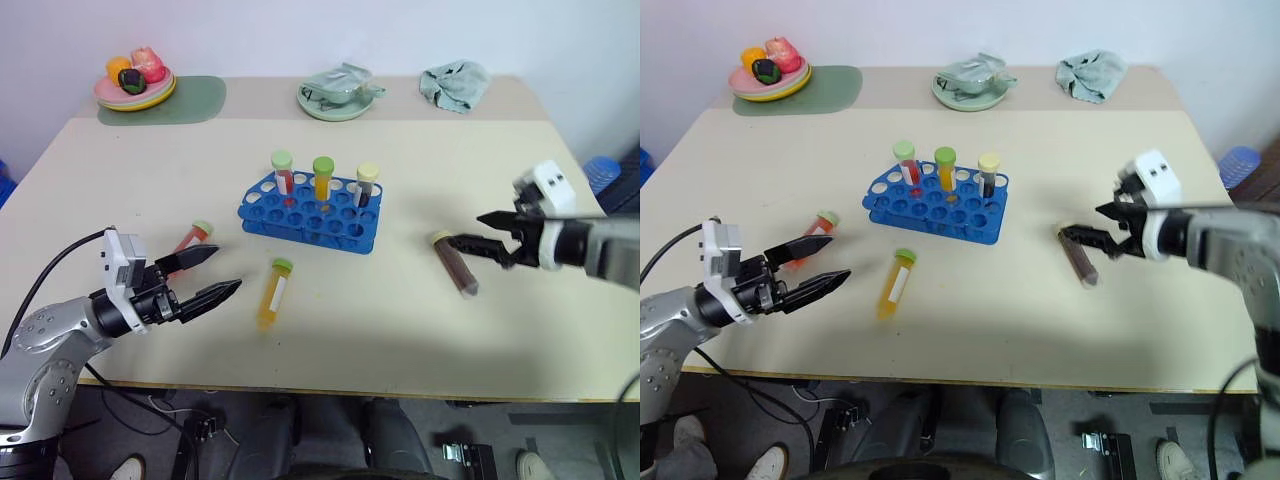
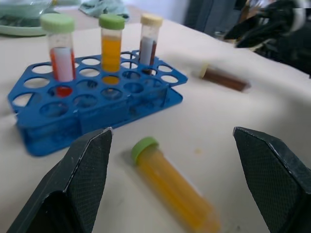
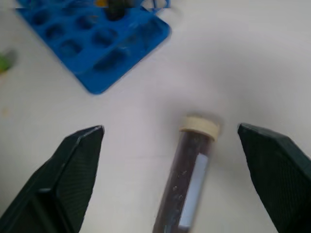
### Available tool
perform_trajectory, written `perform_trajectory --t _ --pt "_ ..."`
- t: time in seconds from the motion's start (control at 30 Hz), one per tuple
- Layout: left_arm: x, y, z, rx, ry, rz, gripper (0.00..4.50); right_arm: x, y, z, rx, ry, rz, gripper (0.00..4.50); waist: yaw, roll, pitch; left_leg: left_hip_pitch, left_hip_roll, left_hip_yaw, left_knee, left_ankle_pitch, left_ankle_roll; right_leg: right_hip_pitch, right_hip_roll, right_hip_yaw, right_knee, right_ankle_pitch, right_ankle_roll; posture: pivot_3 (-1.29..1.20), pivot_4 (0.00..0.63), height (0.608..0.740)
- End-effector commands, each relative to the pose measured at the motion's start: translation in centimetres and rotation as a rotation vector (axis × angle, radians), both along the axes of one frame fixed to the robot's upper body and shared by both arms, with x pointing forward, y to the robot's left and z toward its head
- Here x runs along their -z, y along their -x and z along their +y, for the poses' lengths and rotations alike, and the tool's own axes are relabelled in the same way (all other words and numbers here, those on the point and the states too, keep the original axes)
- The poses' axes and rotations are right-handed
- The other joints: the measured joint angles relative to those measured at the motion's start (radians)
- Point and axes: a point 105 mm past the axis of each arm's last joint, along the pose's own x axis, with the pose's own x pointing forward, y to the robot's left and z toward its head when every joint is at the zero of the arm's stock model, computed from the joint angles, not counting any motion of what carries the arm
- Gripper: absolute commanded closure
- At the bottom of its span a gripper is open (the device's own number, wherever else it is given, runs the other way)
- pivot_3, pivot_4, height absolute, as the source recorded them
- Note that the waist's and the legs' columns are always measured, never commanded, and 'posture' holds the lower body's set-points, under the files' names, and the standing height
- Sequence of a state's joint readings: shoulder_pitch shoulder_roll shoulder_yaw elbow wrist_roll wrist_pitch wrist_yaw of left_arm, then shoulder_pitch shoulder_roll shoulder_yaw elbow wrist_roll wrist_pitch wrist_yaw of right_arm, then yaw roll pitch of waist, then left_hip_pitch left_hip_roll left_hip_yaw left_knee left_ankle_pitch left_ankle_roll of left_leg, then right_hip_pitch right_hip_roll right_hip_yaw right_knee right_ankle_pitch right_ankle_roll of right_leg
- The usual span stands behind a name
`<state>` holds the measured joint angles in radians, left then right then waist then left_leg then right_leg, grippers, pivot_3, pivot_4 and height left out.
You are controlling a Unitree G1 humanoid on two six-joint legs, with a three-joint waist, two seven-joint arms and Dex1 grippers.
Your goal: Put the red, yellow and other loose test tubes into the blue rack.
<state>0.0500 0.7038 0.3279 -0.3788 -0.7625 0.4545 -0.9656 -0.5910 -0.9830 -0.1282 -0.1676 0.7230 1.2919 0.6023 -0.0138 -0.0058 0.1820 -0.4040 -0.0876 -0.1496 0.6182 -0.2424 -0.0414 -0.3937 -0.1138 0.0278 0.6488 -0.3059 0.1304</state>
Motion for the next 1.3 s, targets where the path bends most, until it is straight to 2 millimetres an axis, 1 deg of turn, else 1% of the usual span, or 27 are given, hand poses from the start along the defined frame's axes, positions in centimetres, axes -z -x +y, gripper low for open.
perform_trajectory --t 0.03,0.1,0.23,0.3,0.4,0.53,0.63,0.8,0.93,0.97,1.03,1.1,1.2,1.23,1.3 --pt "-0.9 0.2 -1.2 0.032 0.012 -0.035 0.41 0.5 -1.0 -0.1 0.087 0.021 0.118 0.02 0.001 0.0 0.0 -0.003 0.0 0.0 0.001 0.0 0.0 -0.002 0.0 0.0 0.0 0.0 0.0 0.0 0.15 0.74" --pt "-1.3 0.3 -1.8 0.049 0.023 -0.059 0.41 0.8 -1.6 0.2 0.111 0.025 0.166 0.02 0.003 0.0 0.0 -0.005 0.0 0.0 0.002 0.002 -0.004 -0.003 0.0 -0.001 0.0 0.0 0.0 0.0 0.15 0.74" --pt "-1.7 0.8 -3.0 0.106 0.034 -0.121 0.41 1.7 -2.0 0.0 0.141 0.039 0.237 0.02 0.002 0.0 0.0 -0.006 -0.001 0.004 0.005 0.002 -0.003 -0.004 -0.001 0.0 0.0 0.001 0.001 0.0 0.15 0.74" --pt "-1.2 1.1 -3.6 0.144 -0.005 -0.144 0.41 2.1 -2.0 -0.2 0.154 0.042 0.265 0.02 0.002 0.0 0.0 -0.006 -0.001 0.005 0.007 0.002 -0.003 -0.003 -0.001 0.0 0.001 0.001 0.002 0.0 0.15 0.74" --pt "-0.4 1.1 -4.6 0.17 -0.005 -0.124 0.41 2.6 -1.9 -0.6 0.155 0.065 0.272 0.02 0.001 0.0 0.0 -0.006 -0.001 0.005 0.01 -0.001 0.001 -0.003 -0.001 0.0 0.002 0.002 0.002 0.0 0.15 0.74" --pt "0.2 0.9 -6.1 0.234 -0.035 -0.13 0.41 3.2 -2.1 -1.7 0.183 0.091 0.285 0.02 0.0 0.0 0.0 -0.006 -0.001 0.005 0.011 -0.002 0.003 -0.003 0.0 0.0 0.004 0.002 0.002 0.0 0.15 0.74" --pt "1.1 0.5 -7.7 0.288 -0.065 -0.139 0.41 3.7 -2.5 -2.9 0.224 0.068 0.298 0.02 0.001 0.0 0.0 -0.006 -0.001 0.006 0.011 -0.002 0.003 -0.003 0.0 0.001 0.004 0.002 0.003 0.0 0.15 0.74" --pt "1.7 0.2 -8.5 0.326 -0.076 -0.12 0.41 4.1 -3.2 -3.4 0.259 0.04 0.313 0.02 -0.004 0.0 0.0 -0.006 -0.001 0.006 0.012 -0.002 0.003 -0.004 0.0 0.001 0.005 0.002 0.003 0.0 0.15 0.74" --pt "1.7 -0.9 -8.8 0.312 -0.088 -0.132 0.41 5.0 -3.8 -3.7 0.271 0.05 0.323 0.02 -0.004 0.0 0.0 -0.006 -0.001 0.006 0.013 -0.002 0.003 -0.003 0.001 0.001 0.006 0.002 0.003 0.0 0.15 0.74" --pt "1.8 -1.0 -9.2 0.311 -0.096 -0.138 0.41 5.1 -3.7 -4.0 0.273 0.048 0.325 0.02 -0.005 0.0 -0.001 -0.006 -0.001 0.006 0.013 -0.002 0.003 -0.003 0.001 0.001 0.006 0.003 0.003 0.0 0.15 0.74" --pt "1.4 -1.4 -9.5 0.301 -0.075 -0.149 0.41 5.3 -3.9 -3.9 0.264 0.048 0.324 0.02 -0.005 0.0 -0.001 -0.006 -0.001 0.006 0.013 -0.002 0.003 -0.003 0.0 0.001 0.006 0.003 0.004 0.0 0.15 0.74" --pt "1.6 -1.5 -9.7 0.303 -0.081 -0.154 0.41 5.8 -4.2 -3.3 0.255 0.037 0.328 0.02 -0.008 -0.001 -0.001 -0.005 -0.001 0.006 0.014 -0.002 0.003 -0.002 0.001 0.001 0.006 0.003 0.004 0.0 0.15 0.74" --pt "1.6 -1.4 -10.2 0.306 -0.079 -0.16 0.41 6.3 -4.2 -3.0 0.247 0.036 0.336 0.02 -0.011 -0.002 -0.002 -0.004 -0.001 0.006 0.014 -0.002 0.003 -0.001 0.001 0.001 0.006 0.004 0.003 0.0 0.15 0.74" --pt "1.4 -1.4 -10.2 0.302 -0.069 -0.165 0.41 6.4 -4.3 -2.9 0.244 0.036 0.337 0.26 -0.011 -0.002 -0.002 -0.003 -0.001 0.006 0.014 -0.002 0.003 -0.001 0.001 0.001 0.006 0.004 0.004 0.0 0.15 0.74" --pt "1.4 -1.6 -10.1 0.298 -0.067 -0.166 0.41 6.5 -4.4 -2.4 0.232 0.035 0.336 0.88 -0.013 -0.002 -0.002 -0.003 -0.001 0.006 0.014 -0.002 0.003 -0.001 0.001 0.001 0.006 0.004 0.004 0.0 0.15 0.74"
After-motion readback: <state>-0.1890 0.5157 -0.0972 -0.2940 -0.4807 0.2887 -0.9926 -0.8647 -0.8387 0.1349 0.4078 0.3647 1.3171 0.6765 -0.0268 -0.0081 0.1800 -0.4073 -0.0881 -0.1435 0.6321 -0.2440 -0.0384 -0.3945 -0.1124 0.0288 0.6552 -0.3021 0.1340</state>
